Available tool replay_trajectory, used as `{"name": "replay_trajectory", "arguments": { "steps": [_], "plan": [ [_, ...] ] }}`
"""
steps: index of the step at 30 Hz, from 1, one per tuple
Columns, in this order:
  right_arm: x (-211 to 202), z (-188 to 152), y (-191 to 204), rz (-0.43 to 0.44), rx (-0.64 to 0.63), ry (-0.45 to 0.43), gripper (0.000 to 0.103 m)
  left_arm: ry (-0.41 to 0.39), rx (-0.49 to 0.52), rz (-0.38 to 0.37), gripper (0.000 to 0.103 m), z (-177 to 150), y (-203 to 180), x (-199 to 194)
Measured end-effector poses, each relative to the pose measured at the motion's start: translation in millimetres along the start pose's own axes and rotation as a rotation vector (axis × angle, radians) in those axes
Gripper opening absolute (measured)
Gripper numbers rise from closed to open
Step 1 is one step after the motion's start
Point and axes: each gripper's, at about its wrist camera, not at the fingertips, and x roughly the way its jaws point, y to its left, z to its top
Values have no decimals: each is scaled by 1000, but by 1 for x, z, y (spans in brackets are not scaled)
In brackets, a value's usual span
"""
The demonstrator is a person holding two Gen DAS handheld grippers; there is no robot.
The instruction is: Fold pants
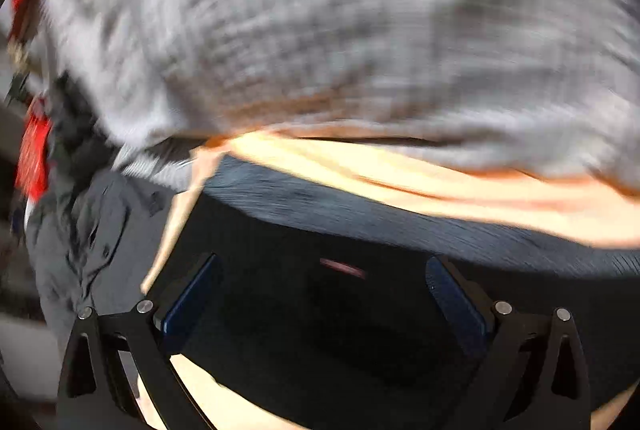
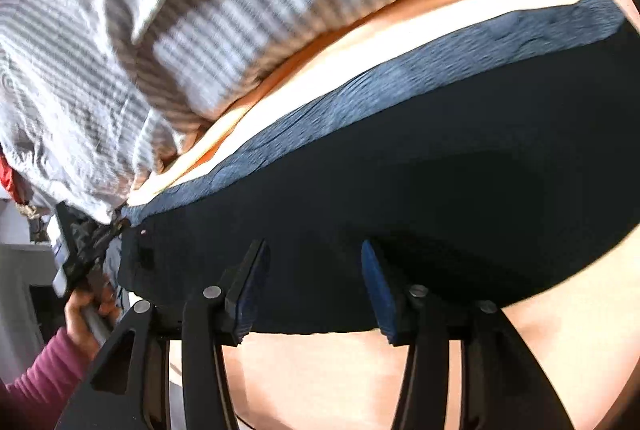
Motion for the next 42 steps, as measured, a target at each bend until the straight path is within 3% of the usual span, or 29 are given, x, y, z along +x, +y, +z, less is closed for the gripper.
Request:
{"name": "replay_trajectory", "arguments": {
  "steps": [5, 8, 12, 17, 19, 23, 25, 28, 33, 42],
  "plan": [
    [-39, 13, -44, -116, 71, -95, 52, -18, 172, -126, 103, -24, -89, -42],
    [-61, 22, -82, -132, 130, -122, 52, 14, 220, -195, 103, -34, -137, -56],
    [-73, 32, -126, -141, 171, -117, 52, 35, 283, -214, 103, -44, -183, -64],
    [-111, 33, -177, -158, 286, -217, 52, 41, 349, -206, 103, -54, -226, -77],
    [-124, 29, -197, -87, 351, -239, 52, 42, 366, -203, 103, -56, -241, -81],
    [-145, 21, -213, -85, 391, -293, 52, 50, 379, -202, 103, -61, -272, -88],
    [-149, 14, -223, -35, 437, -316, 53, 51, 379, -205, 103, -62, -283, -90],
    [-135, 6, -235, 134, 472, -284, 54, 44, 367, -200, 103, -65, -303, -94],
    [-110, -1, -245, 276, 450, -263, 54, 49, 288, -207, 103, -62, -327, -98],
    [-90, 6, -256, 444, 463, -334, 54, 52, 243, -224, 103, -47, -378, -101]
  ]
}}
